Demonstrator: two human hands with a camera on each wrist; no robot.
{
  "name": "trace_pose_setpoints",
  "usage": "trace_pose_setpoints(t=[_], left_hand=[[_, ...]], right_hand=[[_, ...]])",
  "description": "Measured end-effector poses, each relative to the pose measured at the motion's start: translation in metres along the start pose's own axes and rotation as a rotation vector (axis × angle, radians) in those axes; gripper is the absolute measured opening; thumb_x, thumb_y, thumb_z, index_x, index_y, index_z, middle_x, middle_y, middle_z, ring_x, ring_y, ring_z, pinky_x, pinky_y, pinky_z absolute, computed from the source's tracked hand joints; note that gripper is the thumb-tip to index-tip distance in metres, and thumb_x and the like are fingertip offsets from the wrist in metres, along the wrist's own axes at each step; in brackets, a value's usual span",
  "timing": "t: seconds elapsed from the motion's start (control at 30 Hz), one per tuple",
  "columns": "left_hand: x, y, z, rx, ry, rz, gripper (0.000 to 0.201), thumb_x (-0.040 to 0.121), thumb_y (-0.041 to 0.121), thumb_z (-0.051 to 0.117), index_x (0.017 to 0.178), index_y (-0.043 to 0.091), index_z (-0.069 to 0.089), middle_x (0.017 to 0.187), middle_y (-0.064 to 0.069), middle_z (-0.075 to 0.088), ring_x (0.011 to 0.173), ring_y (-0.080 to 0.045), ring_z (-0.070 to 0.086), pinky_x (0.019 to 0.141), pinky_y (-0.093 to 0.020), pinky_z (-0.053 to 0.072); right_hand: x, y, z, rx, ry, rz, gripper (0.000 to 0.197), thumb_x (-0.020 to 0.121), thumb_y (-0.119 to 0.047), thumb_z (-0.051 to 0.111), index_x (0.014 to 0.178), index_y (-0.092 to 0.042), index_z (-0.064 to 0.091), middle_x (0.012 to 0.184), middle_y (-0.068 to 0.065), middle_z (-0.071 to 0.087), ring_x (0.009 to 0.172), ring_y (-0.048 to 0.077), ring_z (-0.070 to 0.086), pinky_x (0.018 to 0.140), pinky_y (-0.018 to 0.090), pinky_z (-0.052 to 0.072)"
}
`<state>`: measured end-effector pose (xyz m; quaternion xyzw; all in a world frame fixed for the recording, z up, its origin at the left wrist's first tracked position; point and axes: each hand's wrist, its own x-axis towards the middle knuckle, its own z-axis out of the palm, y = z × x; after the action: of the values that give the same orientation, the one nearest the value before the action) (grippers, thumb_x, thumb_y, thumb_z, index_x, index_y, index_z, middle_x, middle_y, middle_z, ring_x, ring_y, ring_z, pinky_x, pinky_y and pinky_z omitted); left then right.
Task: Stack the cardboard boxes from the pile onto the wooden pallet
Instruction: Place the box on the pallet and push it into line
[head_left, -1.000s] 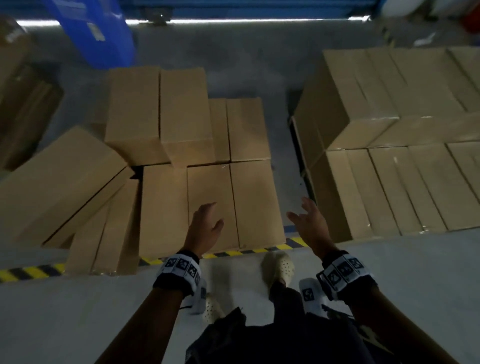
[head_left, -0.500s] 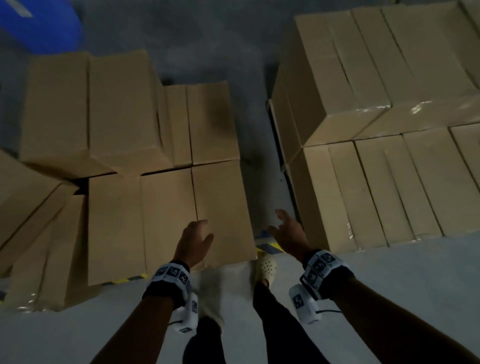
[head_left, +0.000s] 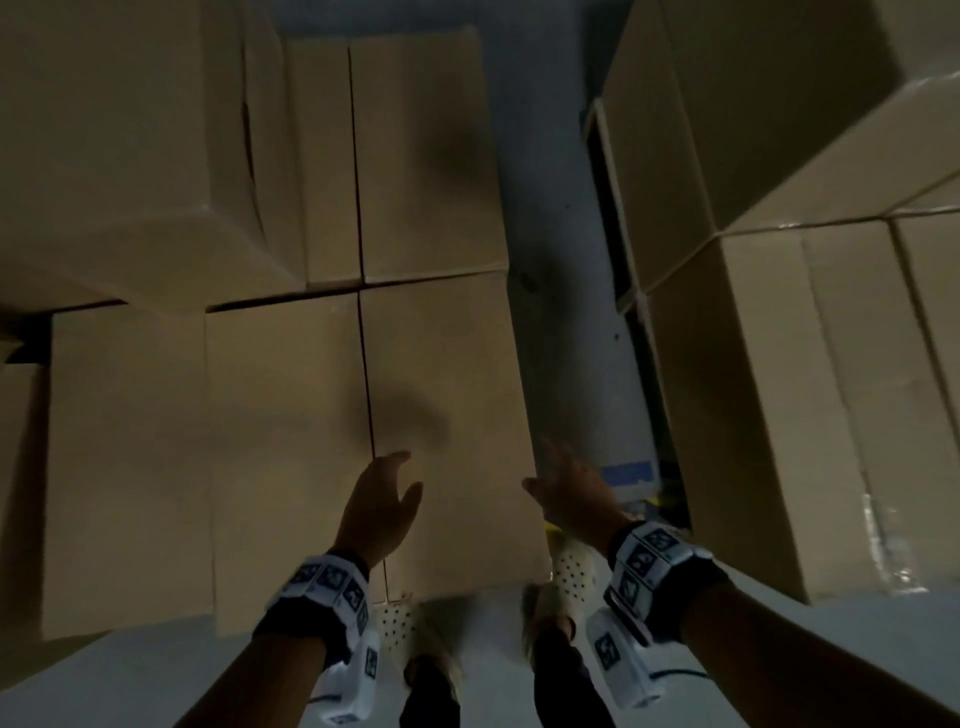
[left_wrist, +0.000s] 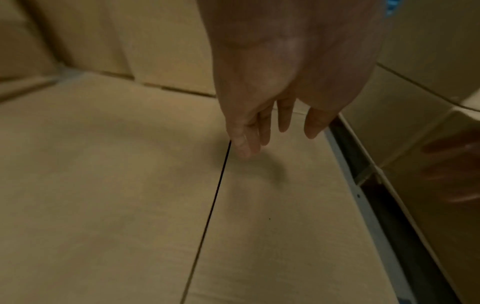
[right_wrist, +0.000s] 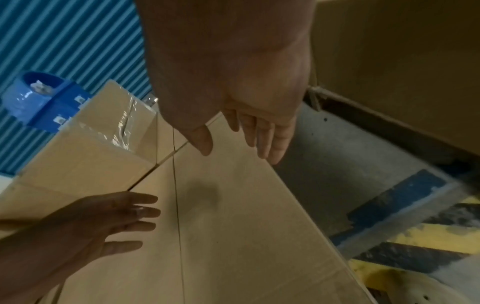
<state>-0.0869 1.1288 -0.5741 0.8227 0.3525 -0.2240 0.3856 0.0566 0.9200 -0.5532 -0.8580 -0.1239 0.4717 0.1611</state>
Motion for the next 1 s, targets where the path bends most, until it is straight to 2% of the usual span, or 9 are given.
trace_pose_setpoints(t=[0.1, 0.23, 0.37, 0.53, 0.6, 0.73, 0.83, 0.9, 1.0], left_hand=[[0.037, -0.024, 0.019, -0.144, 0.057, -0.127, 0.056, 0.101, 0.027, 0.058, 0.151, 0.008, 0.041, 0.153, -0.012, 0.045, 0.138, -0.029, 0.045, 0.114, -0.042, 0.038], [0.07, -0.043, 0.046, -0.185, 0.083, -0.203, 0.059, 0.099, 0.033, 0.058, 0.15, 0.008, 0.042, 0.15, -0.015, 0.046, 0.134, -0.033, 0.048, 0.11, -0.044, 0.04], [0.077, -0.043, 0.064, -0.205, 0.199, -0.248, 0.068, 0.085, 0.043, 0.05, 0.142, 0.006, 0.049, 0.137, -0.022, 0.044, 0.12, -0.043, 0.051, 0.104, -0.054, 0.043], [0.074, -0.025, 0.069, -0.099, 0.324, -0.26, 0.048, 0.095, 0.019, 0.057, 0.139, 0.003, 0.047, 0.134, -0.023, 0.041, 0.119, -0.041, 0.039, 0.098, -0.047, 0.035], [0.072, -0.014, 0.069, -0.159, 0.38, -0.213, 0.051, 0.096, 0.03, 0.057, 0.14, 0.006, 0.045, 0.137, -0.022, 0.042, 0.122, -0.04, 0.039, 0.096, -0.047, 0.038], [0.064, 0.026, 0.08, -0.465, 0.149, -0.1, 0.041, 0.105, 0.041, 0.046, 0.136, 0.016, 0.054, 0.135, -0.006, 0.057, 0.118, -0.021, 0.053, 0.095, -0.027, 0.037], [0.064, 0.048, 0.097, -0.626, 0.041, -0.029, 0.034, 0.102, 0.048, 0.049, 0.121, 0.025, 0.066, 0.125, -0.003, 0.066, 0.114, -0.019, 0.063, 0.099, -0.04, 0.05], [0.073, 0.058, 0.102, -0.757, -0.114, -0.096, 0.033, 0.105, 0.043, 0.046, 0.116, 0.023, 0.069, 0.117, -0.004, 0.071, 0.108, -0.021, 0.068, 0.094, -0.041, 0.054], [0.091, 0.06, 0.111, -0.775, -0.092, -0.19, 0.029, 0.099, 0.04, 0.054, 0.108, 0.017, 0.069, 0.11, -0.01, 0.072, 0.103, -0.025, 0.068, 0.088, -0.037, 0.05]], right_hand=[[0.04, 0.007, 0.033, -0.037, -0.052, -0.104, 0.078, 0.096, -0.049, 0.056, 0.157, -0.022, 0.016, 0.159, 0.007, 0.032, 0.138, 0.029, 0.041, 0.109, 0.037, 0.037], [0.077, 0.024, 0.063, -0.219, -0.153, -0.228, 0.093, 0.095, -0.051, 0.056, 0.159, -0.022, -0.005, 0.167, -0.001, -0.006, 0.153, 0.023, 0.002, 0.121, 0.041, 0.02], [0.085, 0.044, 0.086, -0.347, -0.188, -0.238, 0.102, 0.093, -0.046, 0.061, 0.157, -0.016, -0.014, 0.164, 0.005, -0.022, 0.15, 0.026, -0.02, 0.122, 0.049, 0.019], [0.088, 0.048, 0.083, -0.315, -0.175, -0.116, 0.107, 0.093, -0.047, 0.06, 0.154, -0.017, -0.021, 0.161, 0.013, -0.026, 0.149, 0.035, -0.022, 0.122, 0.054, 0.011], [0.089, 0.057, 0.071, -0.335, -0.158, -0.048, 0.109, 0.092, -0.049, 0.06, 0.154, -0.015, -0.023, 0.16, 0.019, -0.026, 0.149, 0.043, -0.012, 0.121, 0.056, 0.008], [0.089, 0.093, 0.032, -0.206, -0.138, 0.091, 0.1, 0.095, -0.051, 0.055, 0.156, -0.011, -0.013, 0.163, 0.021, -0.01, 0.148, 0.045, 0.007, 0.119, 0.051, 0.018], [0.086, 0.103, -0.006, 0.15, -0.018, 0.077, 0.058, 0.103, -0.034, 0.048, 0.152, -0.008, 0.03, 0.155, 0.019, 0.033, 0.142, 0.036, 0.033, 0.114, 0.04, 0.028], [0.082, 0.1, -0.026, 0.326, 0.088, 0.027, 0.042, 0.104, -0.034, 0.045, 0.137, -0.01, 0.052, 0.136, 0.019, 0.056, 0.127, 0.036, 0.052, 0.1, 0.032, 0.041], [0.077, 0.101, -0.042, 0.45, 0.209, 0.02, 0.06, 0.097, -0.052, 0.045, 0.139, -0.009, 0.05, 0.129, 0.021, 0.059, 0.117, 0.036, 0.057, 0.089, 0.035, 0.045]])
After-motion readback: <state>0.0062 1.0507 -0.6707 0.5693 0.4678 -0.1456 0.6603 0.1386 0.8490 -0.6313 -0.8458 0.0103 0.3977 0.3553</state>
